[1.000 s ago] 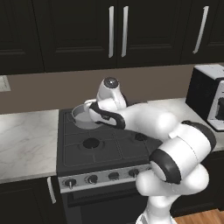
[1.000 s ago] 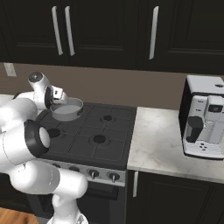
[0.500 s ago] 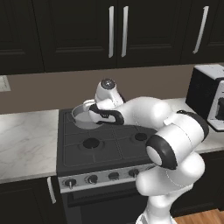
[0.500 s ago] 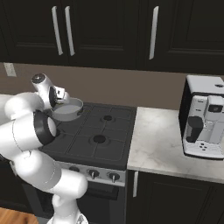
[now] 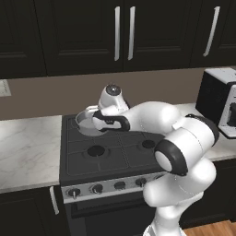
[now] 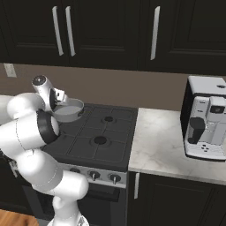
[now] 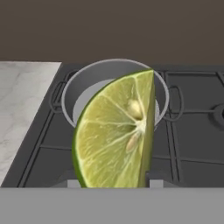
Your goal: Turn on the burner for the pot on the stove. Wait thirty seconds for the pot to heat up. Then add the lemon wedge to the pot.
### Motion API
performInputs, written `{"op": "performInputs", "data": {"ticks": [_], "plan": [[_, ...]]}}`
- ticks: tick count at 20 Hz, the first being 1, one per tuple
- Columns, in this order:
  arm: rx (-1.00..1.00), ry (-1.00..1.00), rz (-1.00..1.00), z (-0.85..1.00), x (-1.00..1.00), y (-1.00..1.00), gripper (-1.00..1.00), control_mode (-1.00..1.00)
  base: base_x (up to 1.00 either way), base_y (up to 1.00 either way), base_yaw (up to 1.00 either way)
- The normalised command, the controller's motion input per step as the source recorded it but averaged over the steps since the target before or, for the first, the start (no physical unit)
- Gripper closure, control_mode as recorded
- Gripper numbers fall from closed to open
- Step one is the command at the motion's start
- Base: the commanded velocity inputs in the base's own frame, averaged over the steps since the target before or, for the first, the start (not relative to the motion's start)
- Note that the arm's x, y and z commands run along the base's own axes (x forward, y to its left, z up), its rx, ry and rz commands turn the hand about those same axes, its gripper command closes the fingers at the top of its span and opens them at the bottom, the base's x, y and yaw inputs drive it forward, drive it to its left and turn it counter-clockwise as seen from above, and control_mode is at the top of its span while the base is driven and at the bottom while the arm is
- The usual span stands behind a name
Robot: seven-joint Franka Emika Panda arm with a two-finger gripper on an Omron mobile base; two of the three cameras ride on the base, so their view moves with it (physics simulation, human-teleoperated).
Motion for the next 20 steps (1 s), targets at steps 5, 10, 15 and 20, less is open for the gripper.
{"op": "performInputs", "data": {"ticks": [5, 10, 15, 20], "plan": [[0.04, 0.0, 0.0, -0.04, 0.0, 0.05, 1.0, -1.0, 0.0, 0.0, 0.0], [0.0, 0.0, 0.0, -0.01, 0.0, 0.0, 1.0, -1.0, 0.0, 0.0, 0.0], [0.0, 0.0, 0.0, -0.15, 0.0, 0.0, 1.0, -1.0, 0.0, 0.0, 0.0], [0.0, 0.0, 0.0, -0.06, 0.04, 0.0, 1.0, -1.0, 0.0, 0.0, 0.0]]}}
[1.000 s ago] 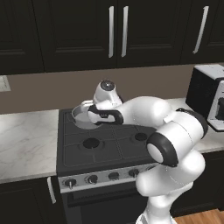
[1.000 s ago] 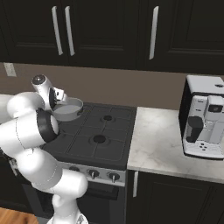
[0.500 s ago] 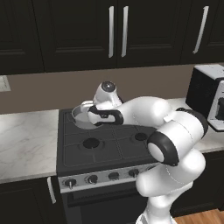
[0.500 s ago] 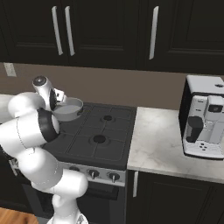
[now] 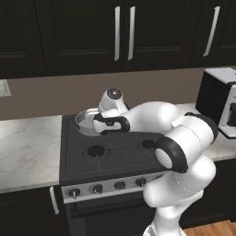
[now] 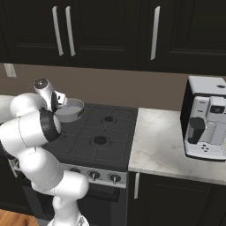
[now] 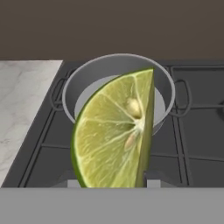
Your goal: Turn on the burner for the pot on the stove. Wait thirty seconds for the pot to heat up. Then add the lemon wedge to the pot.
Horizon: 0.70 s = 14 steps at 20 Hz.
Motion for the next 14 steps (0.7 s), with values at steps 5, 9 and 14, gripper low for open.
{"op": "performInputs", "data": {"ticks": [5, 9, 14], "plan": [[0.0, 0.0, 0.0, -0.01, 0.16, 0.0, 1.0, -1.0, 0.0, 0.0, 0.0], [0.0, 0.0, 0.0, -0.02, 0.28, 0.0, 1.0, -1.0, 0.0, 0.0, 0.0], [0.0, 0.0, 0.0, -0.01, 0.26, 0.03, 1.0, -1.0, 0.0, 0.0, 0.0]]}}
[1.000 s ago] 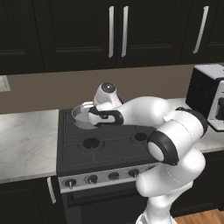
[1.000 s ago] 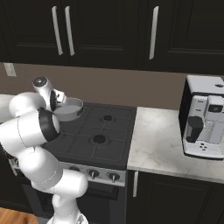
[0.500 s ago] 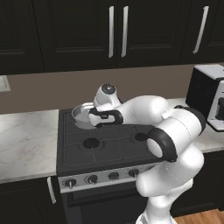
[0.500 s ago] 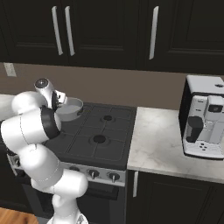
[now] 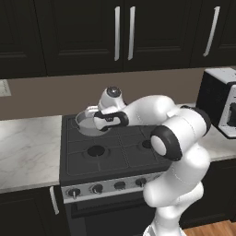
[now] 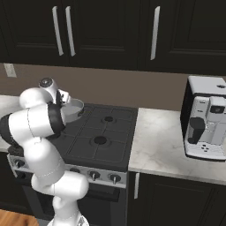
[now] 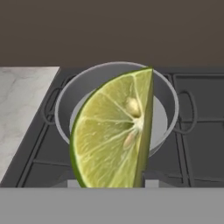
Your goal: Turn on the burner for the pot on the stove. Wait thirty seconds for the pot to heat up. Then add the lemon wedge to the pot.
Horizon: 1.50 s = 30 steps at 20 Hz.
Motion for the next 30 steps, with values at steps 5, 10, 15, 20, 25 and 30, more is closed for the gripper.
{"op": "performInputs", "data": {"ticks": [5, 10, 15, 20, 25, 30], "plan": [[0.0, 0.0, 0.0, -0.1, 0.2, 0.14, 1.0, -1.0, 0.0, 0.0, 0.0], [0.0, 0.0, 0.0, -0.23, 0.09, 0.15, 1.0, -1.0, 0.0, 0.0, 0.0], [0.0, 0.0, 0.0, -0.14, 0.04, 0.03, 1.0, -1.0, 0.0, 0.0, 0.0], [0.0, 0.0, 0.0, -0.13, 0.08, 0.0, 1.0, -1.0, 0.0, 0.0, 0.0], [0.0, 0.0, 0.0, -0.1, 0.1, 0.0, 1.0, -1.0, 0.0, 0.0, 0.0], [0.0, 0.0, 0.0, -0.05, 0.17, 0.0, 1.0, -1.0, 0.0, 0.0, 0.0]]}}
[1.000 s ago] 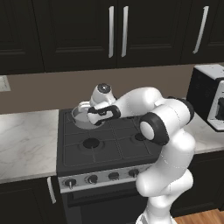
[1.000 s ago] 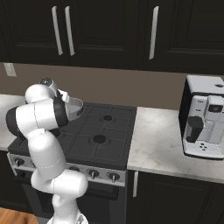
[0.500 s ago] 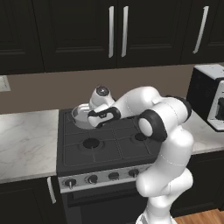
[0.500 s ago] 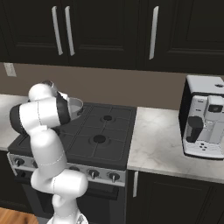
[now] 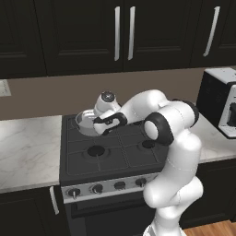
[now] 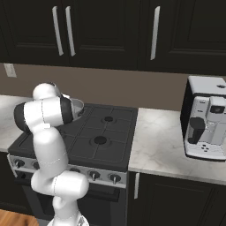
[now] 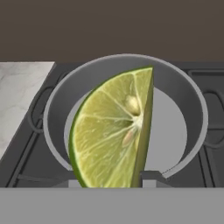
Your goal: Turn on the burner for the pot on the stove. Wait thirty seconds for the pot to heat up. Then add the lemon wedge to the pot.
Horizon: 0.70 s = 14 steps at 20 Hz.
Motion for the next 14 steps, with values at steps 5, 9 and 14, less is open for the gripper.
{"op": "performInputs", "data": {"ticks": [5, 9, 14], "plan": [[0.0, 0.0, 0.0, -0.03, 0.26, 0.0, 1.0, -1.0, 0.0, 0.0, 0.0], [0.0, 0.0, 0.0, -0.06, 0.27, 0.0, 1.0, -1.0, 0.0, 0.0, 0.0], [0.0, 0.0, 0.0, -0.16, 0.22, 0.04, 1.0, -1.0, 0.0, 0.0, 0.0]]}}
